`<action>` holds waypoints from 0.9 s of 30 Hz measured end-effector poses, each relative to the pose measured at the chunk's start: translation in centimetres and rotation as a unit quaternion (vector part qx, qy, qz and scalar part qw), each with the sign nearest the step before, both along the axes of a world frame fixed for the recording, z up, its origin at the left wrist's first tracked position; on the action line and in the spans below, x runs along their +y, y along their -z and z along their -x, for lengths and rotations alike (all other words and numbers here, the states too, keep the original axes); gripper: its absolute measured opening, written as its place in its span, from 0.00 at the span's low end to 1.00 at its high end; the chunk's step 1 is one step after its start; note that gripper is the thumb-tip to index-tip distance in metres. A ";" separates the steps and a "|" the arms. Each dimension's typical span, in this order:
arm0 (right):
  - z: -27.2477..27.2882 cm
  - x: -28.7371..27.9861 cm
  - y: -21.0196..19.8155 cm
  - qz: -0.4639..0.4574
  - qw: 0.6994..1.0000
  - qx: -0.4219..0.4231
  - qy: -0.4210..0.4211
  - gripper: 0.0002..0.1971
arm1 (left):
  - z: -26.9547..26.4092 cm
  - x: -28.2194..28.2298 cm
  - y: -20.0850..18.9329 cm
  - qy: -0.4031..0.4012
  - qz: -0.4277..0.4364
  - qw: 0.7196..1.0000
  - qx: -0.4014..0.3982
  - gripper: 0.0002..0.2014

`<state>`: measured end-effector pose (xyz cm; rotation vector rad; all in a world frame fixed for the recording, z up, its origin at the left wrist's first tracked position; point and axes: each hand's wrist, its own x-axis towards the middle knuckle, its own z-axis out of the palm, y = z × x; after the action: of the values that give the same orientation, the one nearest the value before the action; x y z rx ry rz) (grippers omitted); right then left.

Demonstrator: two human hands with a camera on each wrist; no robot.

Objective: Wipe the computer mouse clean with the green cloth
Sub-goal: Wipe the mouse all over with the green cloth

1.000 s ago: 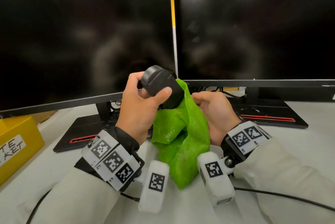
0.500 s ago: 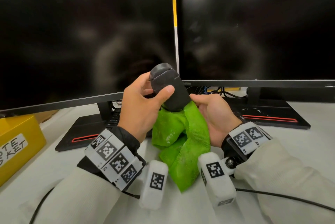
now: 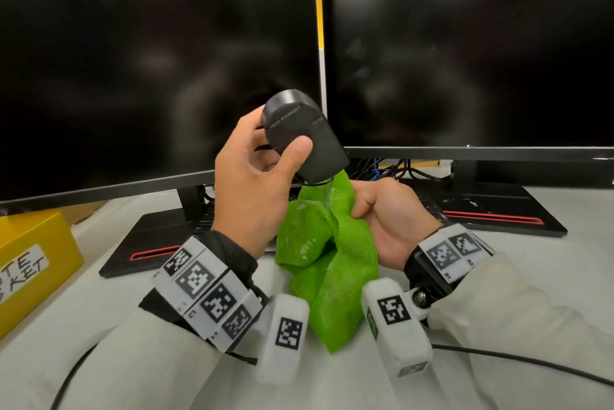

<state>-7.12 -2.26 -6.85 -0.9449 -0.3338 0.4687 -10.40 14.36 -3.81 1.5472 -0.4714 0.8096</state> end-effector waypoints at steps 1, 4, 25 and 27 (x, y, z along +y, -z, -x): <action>0.1 0.0 -0.1 -0.005 1.000 0.005 0.000 0.38 | -0.2 0.0 0.3 0.003 -0.022 1.000 0.013 0.21; 0.3 0.0 -0.1 -0.006 1.000 0.002 0.004 0.39 | -0.4 0.0 0.7 0.000 -0.048 0.998 0.034 0.20; 1.3 0.9 -0.5 0.017 0.997 -0.004 0.080 0.40 | -0.5 0.3 0.4 -0.008 -0.119 0.992 0.045 0.27; 1.5 1.3 -0.7 0.021 0.995 -0.014 0.095 0.40 | -0.7 0.2 0.8 -0.040 -0.176 0.982 0.061 0.21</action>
<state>-8.64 -0.95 -6.14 -1.0152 -0.2578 0.2891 -9.71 14.56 -4.59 1.9412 -0.4827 0.7124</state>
